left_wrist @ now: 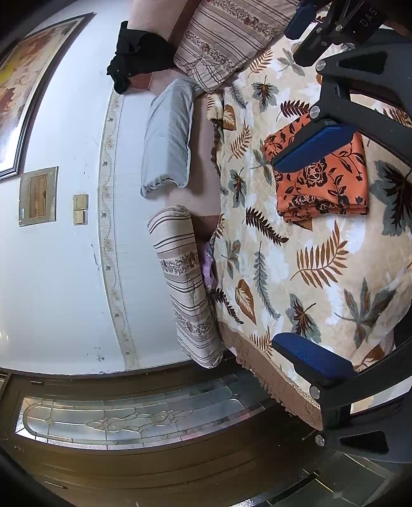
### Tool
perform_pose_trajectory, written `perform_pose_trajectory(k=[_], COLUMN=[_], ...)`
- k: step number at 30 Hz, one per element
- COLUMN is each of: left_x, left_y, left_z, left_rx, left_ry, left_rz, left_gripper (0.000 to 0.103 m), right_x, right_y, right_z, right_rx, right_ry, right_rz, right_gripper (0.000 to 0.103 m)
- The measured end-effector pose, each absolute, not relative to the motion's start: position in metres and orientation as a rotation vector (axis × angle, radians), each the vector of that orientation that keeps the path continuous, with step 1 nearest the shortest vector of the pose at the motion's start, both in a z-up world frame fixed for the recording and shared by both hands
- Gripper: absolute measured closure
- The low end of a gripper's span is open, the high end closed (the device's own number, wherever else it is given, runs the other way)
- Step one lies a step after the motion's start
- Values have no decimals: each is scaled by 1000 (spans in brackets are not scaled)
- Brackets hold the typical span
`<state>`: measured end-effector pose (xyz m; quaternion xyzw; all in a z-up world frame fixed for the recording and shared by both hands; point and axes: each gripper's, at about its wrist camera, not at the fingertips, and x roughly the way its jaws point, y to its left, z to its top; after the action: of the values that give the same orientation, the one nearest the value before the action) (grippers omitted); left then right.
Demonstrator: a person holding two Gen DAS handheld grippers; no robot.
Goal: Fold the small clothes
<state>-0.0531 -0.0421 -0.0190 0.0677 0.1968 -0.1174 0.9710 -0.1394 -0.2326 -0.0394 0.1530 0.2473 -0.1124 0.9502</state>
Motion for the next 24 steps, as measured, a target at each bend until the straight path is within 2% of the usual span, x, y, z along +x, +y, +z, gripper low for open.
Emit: perform_pose_trajectory(k=[24], left_x=[1], left_y=[-61], left_z=[-33], left_rx=[161], left_ry=[471], left_rz=[-191], left_gripper=[2], right_x=[-78], right_y=[-254], right_z=[-66], right_rx=[331], right_ry=[585], right_rz=[-205], right_gripper=[32])
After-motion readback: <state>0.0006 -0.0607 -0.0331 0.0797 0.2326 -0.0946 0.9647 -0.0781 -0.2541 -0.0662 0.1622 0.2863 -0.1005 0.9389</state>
